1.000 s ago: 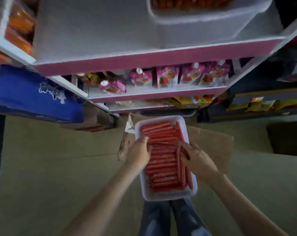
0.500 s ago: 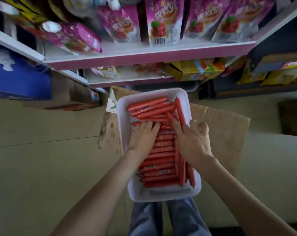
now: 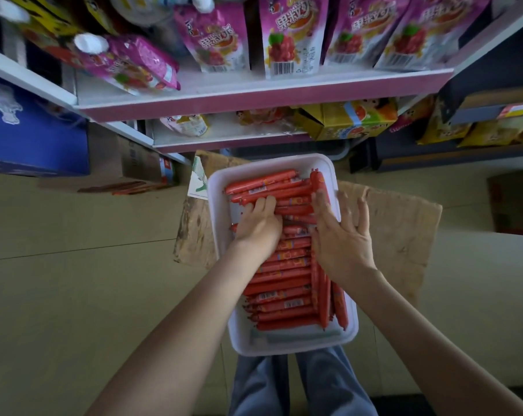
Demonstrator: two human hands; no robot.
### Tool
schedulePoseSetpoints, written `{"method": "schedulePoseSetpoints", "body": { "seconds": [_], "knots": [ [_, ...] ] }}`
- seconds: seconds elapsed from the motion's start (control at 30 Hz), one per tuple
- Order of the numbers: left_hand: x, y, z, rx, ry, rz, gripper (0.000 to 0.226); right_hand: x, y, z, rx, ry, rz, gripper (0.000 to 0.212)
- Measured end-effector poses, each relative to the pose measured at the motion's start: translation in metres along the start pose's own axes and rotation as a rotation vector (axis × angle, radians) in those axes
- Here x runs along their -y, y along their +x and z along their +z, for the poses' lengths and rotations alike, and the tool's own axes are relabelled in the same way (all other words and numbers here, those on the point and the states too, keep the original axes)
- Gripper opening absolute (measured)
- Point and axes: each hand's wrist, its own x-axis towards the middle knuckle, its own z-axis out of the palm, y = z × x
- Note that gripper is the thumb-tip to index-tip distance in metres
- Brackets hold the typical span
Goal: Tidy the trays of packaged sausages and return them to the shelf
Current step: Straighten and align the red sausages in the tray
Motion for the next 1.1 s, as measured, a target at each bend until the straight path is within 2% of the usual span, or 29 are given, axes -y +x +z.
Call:
{"method": "schedulePoseSetpoints", "body": {
  "seconds": [0.17,0.27,0.33,0.4,0.43,0.53,0.67,0.77,0.87,0.93,1.0,1.1],
  "knots": [
    [0.010,-0.010,-0.011,-0.046,0.011,0.112,0.033,-0.006,0.004,-0.003,0.013,0.060,-0.037,0.060],
    [0.010,-0.032,-0.021,-0.105,-0.202,0.080,0.033,-0.013,0.000,-0.019,0.036,0.183,-0.054,0.058],
    [0.004,-0.050,-0.038,-0.198,-0.281,0.086,0.031,-0.015,-0.002,-0.047,0.063,0.505,-0.062,0.054],
    [-0.006,-0.067,-0.063,-0.289,-0.296,0.124,0.029,-0.017,-0.003,-0.095,0.109,0.960,-0.004,0.042],
    [-0.012,-0.076,-0.079,-0.325,-0.301,0.146,0.029,-0.019,-0.005,-0.119,0.100,1.102,0.023,0.034],
    [-0.027,-0.100,-0.137,-0.432,-0.349,0.235,0.029,-0.030,-0.008,-0.193,-0.042,1.244,0.119,0.024],
    [-0.042,-0.142,-0.237,-0.314,-0.420,0.238,0.039,-0.050,-0.017,-0.287,-0.110,1.475,0.233,0.017],
    [-0.048,-0.183,-0.310,-0.277,-0.426,0.186,0.032,-0.064,-0.032,-0.346,-0.208,1.618,0.265,0.020],
    [-0.050,-0.224,-0.364,-0.439,-0.693,0.170,0.012,-0.073,-0.046,-0.392,-0.276,1.847,0.271,0.023],
    [-0.057,-0.245,-0.389,-0.552,-1.014,0.199,0.013,-0.073,-0.051,-0.420,-0.301,1.947,0.251,0.025],
    [-0.068,-0.262,-0.406,-0.597,-1.300,0.261,0.011,-0.068,-0.056,-0.447,-0.333,2.023,0.206,0.028],
    [-0.078,-0.275,-0.420,-0.615,-1.531,0.351,0.012,-0.058,-0.060,-0.479,-0.364,2.112,0.138,0.028]
  ]
}}
